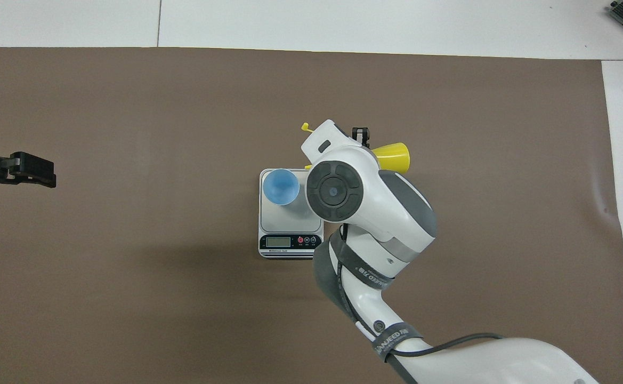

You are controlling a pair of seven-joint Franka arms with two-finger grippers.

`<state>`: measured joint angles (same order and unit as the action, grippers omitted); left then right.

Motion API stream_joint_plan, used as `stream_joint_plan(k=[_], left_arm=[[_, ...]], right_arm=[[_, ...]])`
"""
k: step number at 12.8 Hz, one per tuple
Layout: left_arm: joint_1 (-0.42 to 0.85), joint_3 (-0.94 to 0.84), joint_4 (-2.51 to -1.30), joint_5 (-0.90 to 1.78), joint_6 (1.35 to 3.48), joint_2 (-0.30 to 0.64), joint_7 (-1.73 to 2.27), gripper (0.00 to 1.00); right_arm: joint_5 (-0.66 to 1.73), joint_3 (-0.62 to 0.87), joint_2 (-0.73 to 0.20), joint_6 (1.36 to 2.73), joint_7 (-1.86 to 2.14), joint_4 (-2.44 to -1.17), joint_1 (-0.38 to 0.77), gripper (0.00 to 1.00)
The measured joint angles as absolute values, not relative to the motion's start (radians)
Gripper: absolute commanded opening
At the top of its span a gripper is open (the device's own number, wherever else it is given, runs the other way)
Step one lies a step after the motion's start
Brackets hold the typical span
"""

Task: Pour seasoning into cup on scale with both arms
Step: 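Tilt the yellow bottle nozzle-down over the blue cup with the right gripper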

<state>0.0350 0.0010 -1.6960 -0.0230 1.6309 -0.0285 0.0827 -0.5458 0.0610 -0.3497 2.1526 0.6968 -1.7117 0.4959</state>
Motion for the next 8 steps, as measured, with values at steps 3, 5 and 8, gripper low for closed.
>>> stream_joint_plan(k=[3, 5, 8], left_arm=[[0.035, 0.001, -1.696, -0.023, 1.631, -0.029, 0.083, 1.0], [0.035, 0.001, -1.696, -0.023, 1.631, -0.029, 0.083, 1.0], [0.035, 0.001, -1.696, -0.023, 1.631, -0.029, 0.083, 1.0]], right_arm=[[-0.637, 0.061, -0.391, 2.152, 0.61, -1.693, 0.527, 0.19], [-0.698, 0.061, -0.403, 2.151, 0.58, -1.686, 0.541, 0.19], [-0.779, 0.061, -0.404, 2.144, 0.558, -1.684, 0.566, 0.19]])
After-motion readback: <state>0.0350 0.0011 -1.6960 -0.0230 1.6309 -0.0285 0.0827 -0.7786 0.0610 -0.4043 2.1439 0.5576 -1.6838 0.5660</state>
